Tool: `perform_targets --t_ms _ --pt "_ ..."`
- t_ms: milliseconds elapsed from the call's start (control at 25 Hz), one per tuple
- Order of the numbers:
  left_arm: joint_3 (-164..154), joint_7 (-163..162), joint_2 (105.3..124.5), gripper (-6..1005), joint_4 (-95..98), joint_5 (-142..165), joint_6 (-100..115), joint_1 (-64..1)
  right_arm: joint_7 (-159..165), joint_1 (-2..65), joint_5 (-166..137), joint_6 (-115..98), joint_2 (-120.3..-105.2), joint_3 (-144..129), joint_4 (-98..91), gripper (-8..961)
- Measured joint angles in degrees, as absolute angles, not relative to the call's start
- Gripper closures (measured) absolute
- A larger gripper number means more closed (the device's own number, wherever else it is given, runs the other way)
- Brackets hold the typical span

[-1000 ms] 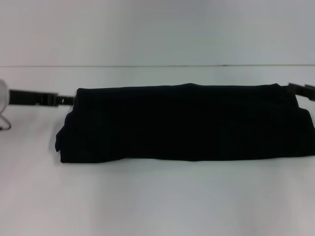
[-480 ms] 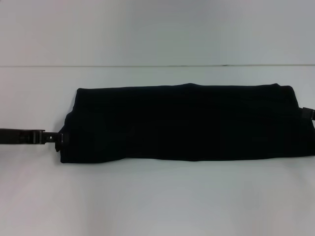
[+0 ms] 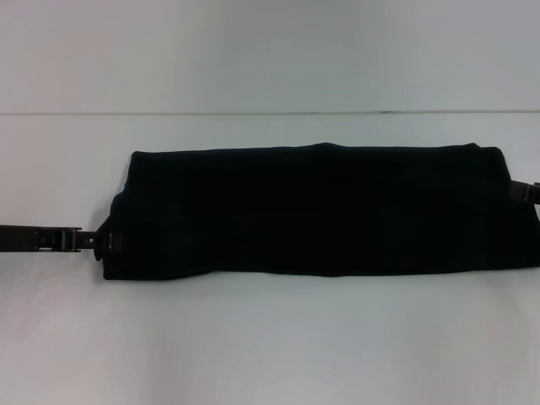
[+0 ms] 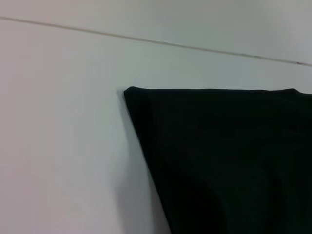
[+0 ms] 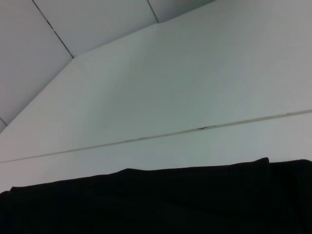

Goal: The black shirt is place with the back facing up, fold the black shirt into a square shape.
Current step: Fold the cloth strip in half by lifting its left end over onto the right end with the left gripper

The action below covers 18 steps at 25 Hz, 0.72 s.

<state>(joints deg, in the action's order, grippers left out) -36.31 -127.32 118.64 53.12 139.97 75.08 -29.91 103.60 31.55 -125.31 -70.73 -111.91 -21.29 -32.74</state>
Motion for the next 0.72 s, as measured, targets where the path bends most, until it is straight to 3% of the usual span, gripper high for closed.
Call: perform_targets --t_ms 720 --pt "-36.9 -124.8 118.65 189 48.1 138.6 75.8 -32.8 103.5 31.7 -125.4 -69.3 -111.97 -21.4 -32.6 328"
